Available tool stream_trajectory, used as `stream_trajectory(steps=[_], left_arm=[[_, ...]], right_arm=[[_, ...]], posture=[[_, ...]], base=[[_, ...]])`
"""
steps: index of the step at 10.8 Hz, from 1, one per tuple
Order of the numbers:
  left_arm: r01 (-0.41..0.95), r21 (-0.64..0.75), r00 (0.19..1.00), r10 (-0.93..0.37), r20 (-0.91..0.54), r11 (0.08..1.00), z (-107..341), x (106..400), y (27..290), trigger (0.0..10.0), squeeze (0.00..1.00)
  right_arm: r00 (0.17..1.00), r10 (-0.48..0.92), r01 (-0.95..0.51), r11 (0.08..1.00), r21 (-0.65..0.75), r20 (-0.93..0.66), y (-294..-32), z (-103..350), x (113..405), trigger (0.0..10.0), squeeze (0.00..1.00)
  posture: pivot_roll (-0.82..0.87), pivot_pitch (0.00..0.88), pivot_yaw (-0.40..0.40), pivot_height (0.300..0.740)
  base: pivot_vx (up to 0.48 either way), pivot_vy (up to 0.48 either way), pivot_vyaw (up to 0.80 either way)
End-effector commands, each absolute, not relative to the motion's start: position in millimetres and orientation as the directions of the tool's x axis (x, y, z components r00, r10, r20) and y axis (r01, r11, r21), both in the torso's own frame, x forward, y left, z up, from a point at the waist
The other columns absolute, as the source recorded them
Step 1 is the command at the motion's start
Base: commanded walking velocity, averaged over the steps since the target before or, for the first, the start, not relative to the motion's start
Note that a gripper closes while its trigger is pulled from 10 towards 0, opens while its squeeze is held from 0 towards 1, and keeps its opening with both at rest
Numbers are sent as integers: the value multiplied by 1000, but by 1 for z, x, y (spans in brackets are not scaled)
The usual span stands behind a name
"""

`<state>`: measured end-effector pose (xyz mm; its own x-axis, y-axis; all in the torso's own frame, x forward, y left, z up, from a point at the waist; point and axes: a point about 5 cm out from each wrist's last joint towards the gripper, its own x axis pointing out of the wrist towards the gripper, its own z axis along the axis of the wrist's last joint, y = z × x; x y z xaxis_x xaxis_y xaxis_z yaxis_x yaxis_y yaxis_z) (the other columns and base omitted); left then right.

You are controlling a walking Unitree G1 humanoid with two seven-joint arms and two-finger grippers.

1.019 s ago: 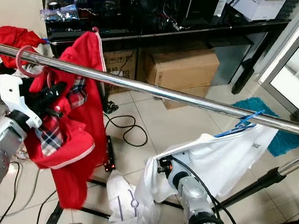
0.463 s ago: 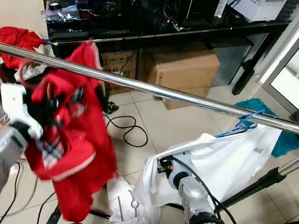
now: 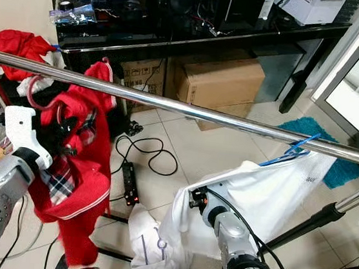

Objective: Hang hanger

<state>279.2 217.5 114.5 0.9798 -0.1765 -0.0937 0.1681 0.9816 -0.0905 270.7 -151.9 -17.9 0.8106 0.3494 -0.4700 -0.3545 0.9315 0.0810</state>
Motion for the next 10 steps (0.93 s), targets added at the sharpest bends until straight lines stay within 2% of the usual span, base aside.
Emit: stream_trajectory(steps=[1,2,4,5,6,9,10], left_arm=[[207,-27,977,-208,-42,978,128,283,212,10000,263],[207,-29,977,-208,-44,978,126,283,211,10000,247],[218,5,974,-217,-61,976,122,282,208,10000,47],[225,19,973,-224,-63,974,121,281,205,10000,0],[229,34,972,-227,-63,973,121,281,204,10000,0],[302,247,953,-298,-56,921,116,276,186,10000,0],[300,256,954,-296,-52,919,114,275,185,10000,0]], right_arm=[[802,346,-356,931,76,-486,-155,-20,269,10000,0],[803,346,-356,932,76,-486,-155,-20,269,10000,0],[802,348,-357,931,78,-486,-153,-20,268,10000,0],[802,347,-356,931,78,-486,-154,-20,268,10000,0],[802,347,-356,931,78,-486,-154,-20,268,10000,0],[802,343,-354,932,75,-489,-156,-21,267,10000,0],[802,342,-352,933,74,-490,-157,-21,267,10000,0]], posture=[[79,17,-13,740],[79,17,-11,740],[81,16,-9,740],[80,16,-9,740],[80,16,-9,740],[77,19,-11,740],[76,19,-11,740]], base=[[0,0,0],[0,0,0],[0,0,0],[0,0,0],[0,0,0],[0,0,0],[0,0,0]])
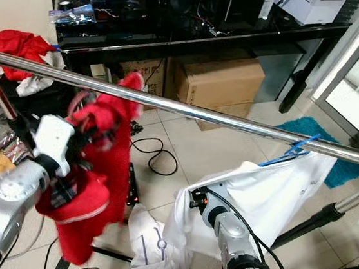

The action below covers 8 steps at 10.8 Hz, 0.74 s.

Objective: Hang hanger

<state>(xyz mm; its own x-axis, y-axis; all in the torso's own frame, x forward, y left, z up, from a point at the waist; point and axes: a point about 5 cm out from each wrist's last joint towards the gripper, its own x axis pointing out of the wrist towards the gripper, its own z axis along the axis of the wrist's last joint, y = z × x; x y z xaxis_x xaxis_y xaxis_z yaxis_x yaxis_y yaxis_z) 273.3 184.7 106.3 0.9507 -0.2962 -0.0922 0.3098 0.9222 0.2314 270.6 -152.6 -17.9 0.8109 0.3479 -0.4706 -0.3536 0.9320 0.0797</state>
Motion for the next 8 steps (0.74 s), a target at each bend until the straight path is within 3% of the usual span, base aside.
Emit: stream_trajectory(steps=[1,5,8], left_arm=[[298,260,954,-295,-49,918,115,275,185,10000,0],[345,426,934,-348,-73,836,109,271,183,10000,0],[344,399,921,-388,32,850,121,270,172,10000,0]], right_arm=[[802,342,-352,933,74,-490,-157,-21,267,10000,0],[802,342,-351,933,76,-490,-156,-22,266,10000,0],[802,340,-347,934,80,-492,-155,-23,265,10000,0]], posture=[[79,19,-13,740],[82,18,-12,740],[82,20,-5,740]], base=[[0,0,0],[0,0,0],[0,0,0]])
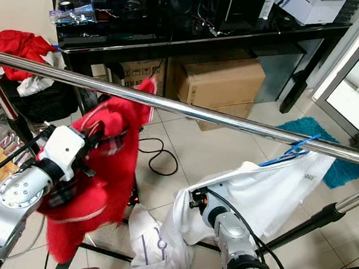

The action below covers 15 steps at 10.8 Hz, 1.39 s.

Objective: Hang hanger

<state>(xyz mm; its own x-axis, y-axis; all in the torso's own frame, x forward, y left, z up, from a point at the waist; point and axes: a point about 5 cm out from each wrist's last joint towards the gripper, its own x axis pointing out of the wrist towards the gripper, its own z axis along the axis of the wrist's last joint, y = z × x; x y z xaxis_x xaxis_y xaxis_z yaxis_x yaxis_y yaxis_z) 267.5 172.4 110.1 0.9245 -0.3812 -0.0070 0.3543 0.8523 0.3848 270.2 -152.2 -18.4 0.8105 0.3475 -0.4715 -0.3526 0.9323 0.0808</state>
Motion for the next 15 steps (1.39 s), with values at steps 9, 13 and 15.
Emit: stream_trajectory(steps=[9,13,15], left_arm=[[98,180,912,-161,377,979,175,281,201,10000,0],[156,76,931,-173,321,985,179,286,206,10000,0],[214,25,936,-212,281,977,182,289,204,10000,0]], right_arm=[[804,339,-347,935,78,-489,-154,-22,267,10000,0],[805,339,-349,934,74,-488,-154,-21,268,10000,0],[805,339,-350,934,73,-487,-154,-21,268,10000,0]], posture=[[87,14,-9,740],[88,8,-11,740],[88,7,-12,740]], base=[[0,0,0],[0,0,0],[0,0,0]])
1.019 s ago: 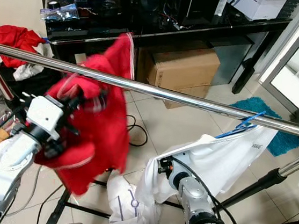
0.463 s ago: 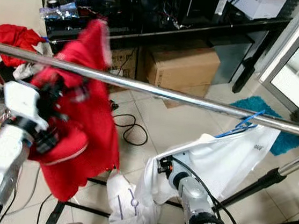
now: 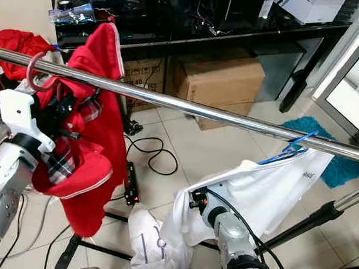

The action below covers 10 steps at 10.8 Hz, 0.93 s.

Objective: Hang hanger

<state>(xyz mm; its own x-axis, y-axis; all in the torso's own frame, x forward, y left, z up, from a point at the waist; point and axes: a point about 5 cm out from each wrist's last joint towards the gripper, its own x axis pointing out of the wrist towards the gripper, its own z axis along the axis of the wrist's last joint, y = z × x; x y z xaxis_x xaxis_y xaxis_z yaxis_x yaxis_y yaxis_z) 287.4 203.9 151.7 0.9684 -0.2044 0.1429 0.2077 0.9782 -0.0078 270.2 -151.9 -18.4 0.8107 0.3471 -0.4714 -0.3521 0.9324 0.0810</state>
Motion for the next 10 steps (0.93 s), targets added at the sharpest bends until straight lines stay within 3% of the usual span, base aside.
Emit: stream_trajectory(steps=[1,5,10], left_arm=[[219,8,951,-215,221,976,178,291,205,10000,0],[220,47,956,-225,187,974,192,294,215,10000,0],[232,10,967,-232,106,973,182,288,206,10000,0]], right_arm=[[806,338,-349,934,72,-486,-154,-20,269,10000,0],[805,335,-345,936,73,-489,-156,-21,267,10000,0],[808,345,-354,932,74,-477,-153,-20,268,10000,0]], posture=[[87,5,-11,740],[91,7,-11,740],[94,6,-9,740]], base=[[0,0,0],[0,0,0],[0,0,0]])
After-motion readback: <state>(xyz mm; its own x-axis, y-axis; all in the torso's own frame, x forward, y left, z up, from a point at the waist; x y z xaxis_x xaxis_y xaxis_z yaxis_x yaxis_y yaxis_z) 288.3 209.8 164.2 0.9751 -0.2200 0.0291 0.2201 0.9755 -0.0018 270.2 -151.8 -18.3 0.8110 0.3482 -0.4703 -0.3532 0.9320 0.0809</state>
